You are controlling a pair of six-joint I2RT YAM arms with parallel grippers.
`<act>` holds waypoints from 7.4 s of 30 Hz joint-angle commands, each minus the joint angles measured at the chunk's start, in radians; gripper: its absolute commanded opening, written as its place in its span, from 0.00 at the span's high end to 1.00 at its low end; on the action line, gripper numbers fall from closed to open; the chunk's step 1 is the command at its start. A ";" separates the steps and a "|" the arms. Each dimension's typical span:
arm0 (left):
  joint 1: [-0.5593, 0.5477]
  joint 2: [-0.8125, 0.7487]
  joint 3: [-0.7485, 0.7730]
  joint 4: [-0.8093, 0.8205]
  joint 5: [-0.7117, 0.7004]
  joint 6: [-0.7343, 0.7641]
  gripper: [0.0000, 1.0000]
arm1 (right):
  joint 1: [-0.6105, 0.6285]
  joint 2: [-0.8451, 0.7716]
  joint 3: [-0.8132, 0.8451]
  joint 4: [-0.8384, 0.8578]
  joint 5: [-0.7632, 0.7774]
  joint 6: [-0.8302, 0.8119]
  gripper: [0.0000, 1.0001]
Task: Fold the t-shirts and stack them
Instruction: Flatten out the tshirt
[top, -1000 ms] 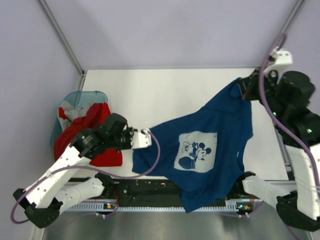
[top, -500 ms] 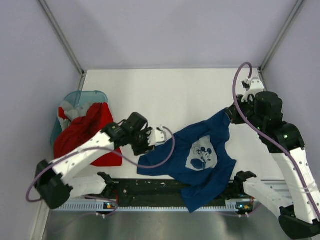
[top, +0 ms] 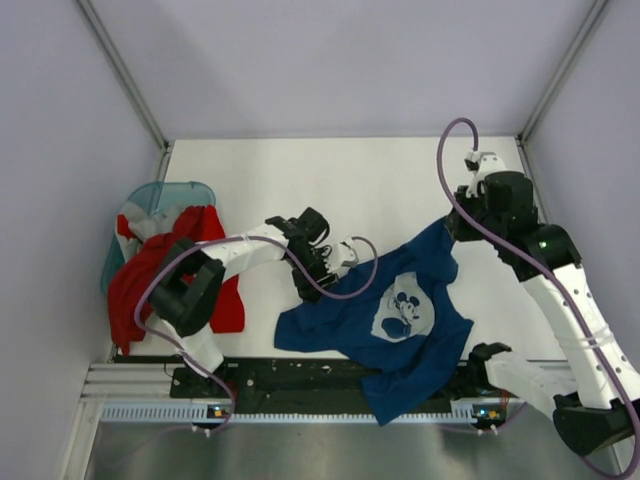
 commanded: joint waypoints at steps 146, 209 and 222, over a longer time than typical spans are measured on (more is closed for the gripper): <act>0.086 -0.140 -0.105 -0.060 -0.323 -0.003 0.85 | -0.228 0.191 -0.227 0.322 -0.153 0.054 1.00; 0.215 -0.074 1.255 0.365 -0.941 0.272 1.00 | -0.614 0.797 1.347 0.590 -0.567 0.689 1.00; 0.199 -0.288 0.547 0.334 -0.927 0.270 1.00 | -0.642 0.191 0.311 0.426 -0.688 0.410 1.00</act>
